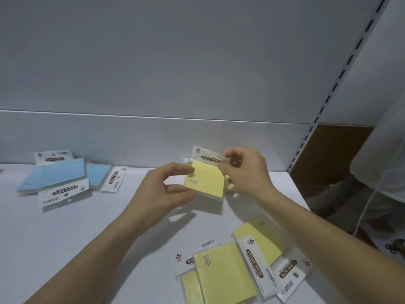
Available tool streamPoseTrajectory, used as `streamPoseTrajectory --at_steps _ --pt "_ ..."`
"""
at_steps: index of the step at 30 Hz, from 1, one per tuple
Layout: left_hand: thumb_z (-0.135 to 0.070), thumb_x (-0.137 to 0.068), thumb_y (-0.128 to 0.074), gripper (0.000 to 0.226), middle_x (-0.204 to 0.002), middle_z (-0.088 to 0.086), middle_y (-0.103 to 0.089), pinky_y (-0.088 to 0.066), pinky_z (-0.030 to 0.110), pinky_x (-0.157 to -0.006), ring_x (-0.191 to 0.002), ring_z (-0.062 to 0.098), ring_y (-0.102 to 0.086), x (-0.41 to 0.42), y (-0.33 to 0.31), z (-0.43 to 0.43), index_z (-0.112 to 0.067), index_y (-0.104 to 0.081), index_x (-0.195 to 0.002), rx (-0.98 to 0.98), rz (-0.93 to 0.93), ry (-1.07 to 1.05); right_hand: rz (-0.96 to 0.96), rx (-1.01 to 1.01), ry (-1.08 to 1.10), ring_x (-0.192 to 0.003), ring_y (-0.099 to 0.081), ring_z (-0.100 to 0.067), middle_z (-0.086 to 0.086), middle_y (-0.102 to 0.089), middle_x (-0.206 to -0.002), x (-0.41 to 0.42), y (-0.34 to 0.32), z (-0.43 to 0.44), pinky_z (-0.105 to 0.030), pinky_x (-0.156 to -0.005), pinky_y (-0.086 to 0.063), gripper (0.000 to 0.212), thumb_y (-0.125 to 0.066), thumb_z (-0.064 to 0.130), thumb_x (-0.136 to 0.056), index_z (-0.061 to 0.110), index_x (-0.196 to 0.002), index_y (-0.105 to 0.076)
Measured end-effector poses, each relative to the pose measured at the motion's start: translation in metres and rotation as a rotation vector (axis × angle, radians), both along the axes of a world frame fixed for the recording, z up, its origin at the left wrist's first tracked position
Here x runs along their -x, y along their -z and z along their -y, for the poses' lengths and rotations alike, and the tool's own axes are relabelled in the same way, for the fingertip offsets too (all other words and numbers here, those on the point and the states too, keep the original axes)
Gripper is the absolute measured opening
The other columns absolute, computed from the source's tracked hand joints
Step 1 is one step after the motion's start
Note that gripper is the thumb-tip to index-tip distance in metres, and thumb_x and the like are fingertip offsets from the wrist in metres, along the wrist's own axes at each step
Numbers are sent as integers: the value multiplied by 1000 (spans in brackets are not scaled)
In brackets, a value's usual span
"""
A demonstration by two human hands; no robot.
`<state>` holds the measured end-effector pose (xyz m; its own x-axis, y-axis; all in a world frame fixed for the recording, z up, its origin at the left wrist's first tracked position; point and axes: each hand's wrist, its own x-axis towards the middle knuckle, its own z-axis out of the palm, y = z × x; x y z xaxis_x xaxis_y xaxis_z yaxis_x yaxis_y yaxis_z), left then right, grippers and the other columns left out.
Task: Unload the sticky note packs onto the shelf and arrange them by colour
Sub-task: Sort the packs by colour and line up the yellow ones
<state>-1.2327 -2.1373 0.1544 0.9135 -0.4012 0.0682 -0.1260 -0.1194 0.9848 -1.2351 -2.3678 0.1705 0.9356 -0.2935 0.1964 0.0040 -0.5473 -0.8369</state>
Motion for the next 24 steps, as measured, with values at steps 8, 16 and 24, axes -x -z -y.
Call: streamPoseTrajectory --at_steps 8,16,24 --pt "-28 -83 -82 24 -88 -15 -72 -52 17 -67 -75 3 -68 -5 14 10 -39 -72 -102 -318 318 -265 81 360 -66 -73 -54 -12 20 -56 -66 -26 9 -7 -27 -68 -38 14 -66 17 -91 25 -88 -76" --pt "-22 -85 -80 20 -101 -17 -69 -53 22 -74 -88 1 -65 -9 20 14 -27 -72 -102 -366 425 -291 -30 353 -310 -97 -59 -7 10 -67 -114 -16 2 -2 -11 -83 -43 53 -57 29 -75 24 -126 -69" --pt "-23 -84 -78 17 -99 -17 -69 -54 26 -74 -86 0 -65 -17 29 14 -27 -72 -99 -423 460 -299 -32 403 -421 -108 -60 -10 10 -59 -128 -16 15 9 -29 -91 -56 76 -86 36 -75 26 -144 -55"
